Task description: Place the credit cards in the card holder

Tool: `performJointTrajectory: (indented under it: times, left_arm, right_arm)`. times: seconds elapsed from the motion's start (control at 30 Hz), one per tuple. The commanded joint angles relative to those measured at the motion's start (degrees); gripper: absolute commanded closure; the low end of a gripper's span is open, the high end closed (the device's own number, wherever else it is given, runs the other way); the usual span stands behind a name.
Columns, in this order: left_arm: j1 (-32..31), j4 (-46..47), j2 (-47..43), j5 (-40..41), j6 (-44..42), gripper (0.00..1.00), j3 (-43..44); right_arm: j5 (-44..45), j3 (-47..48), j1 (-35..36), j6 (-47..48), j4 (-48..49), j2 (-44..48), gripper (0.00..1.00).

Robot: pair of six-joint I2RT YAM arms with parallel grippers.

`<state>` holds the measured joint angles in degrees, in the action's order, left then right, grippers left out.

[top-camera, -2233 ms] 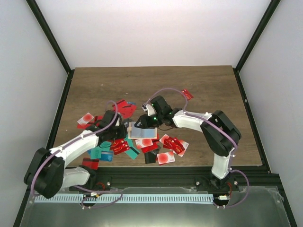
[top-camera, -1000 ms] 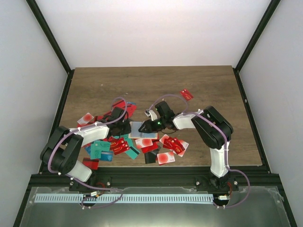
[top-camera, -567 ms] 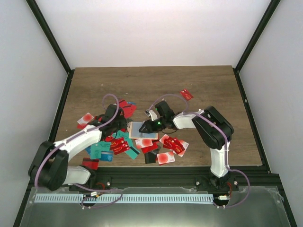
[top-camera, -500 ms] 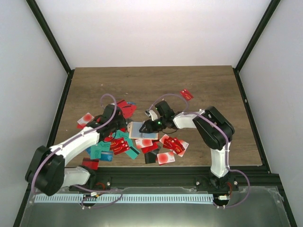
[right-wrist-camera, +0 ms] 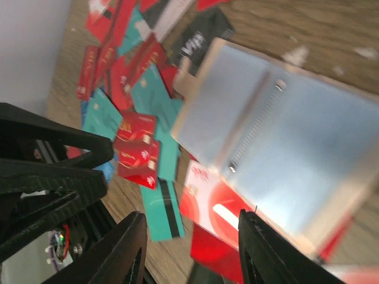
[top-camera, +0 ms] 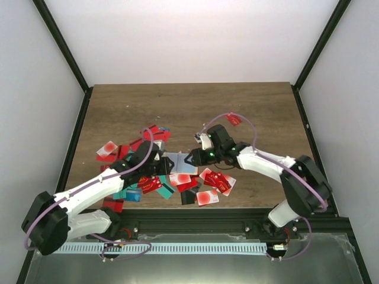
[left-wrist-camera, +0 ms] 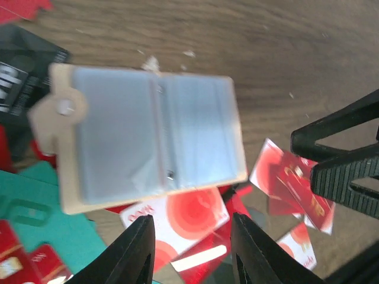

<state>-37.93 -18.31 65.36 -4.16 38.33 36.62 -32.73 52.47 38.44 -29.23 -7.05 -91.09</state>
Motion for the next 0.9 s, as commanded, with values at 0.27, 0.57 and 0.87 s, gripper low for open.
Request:
performJointTrajectory:
  times: [0.27,0.57,0.87]
  left_arm:
    - [-16.3,6.9,9.2,-5.4,-1.4,0.63,2.6]
    - [-23.4,8.9,20.7,-4.4,-2.5,0.63,8.8]
    - [-25.4,8.5,28.9,-3.4,-3.2,0.63,14.0]
  right_arm:
    - [13.8,-17.9,-0.2,-6.3,-15.9,24.1,0.42]
    - [6.5,-27.0,-0.2,-16.0,-20.9,37.9,0.35]
    - [18.8,-29.3,-0.2,-19.1,-26.9,43.7,0.35]
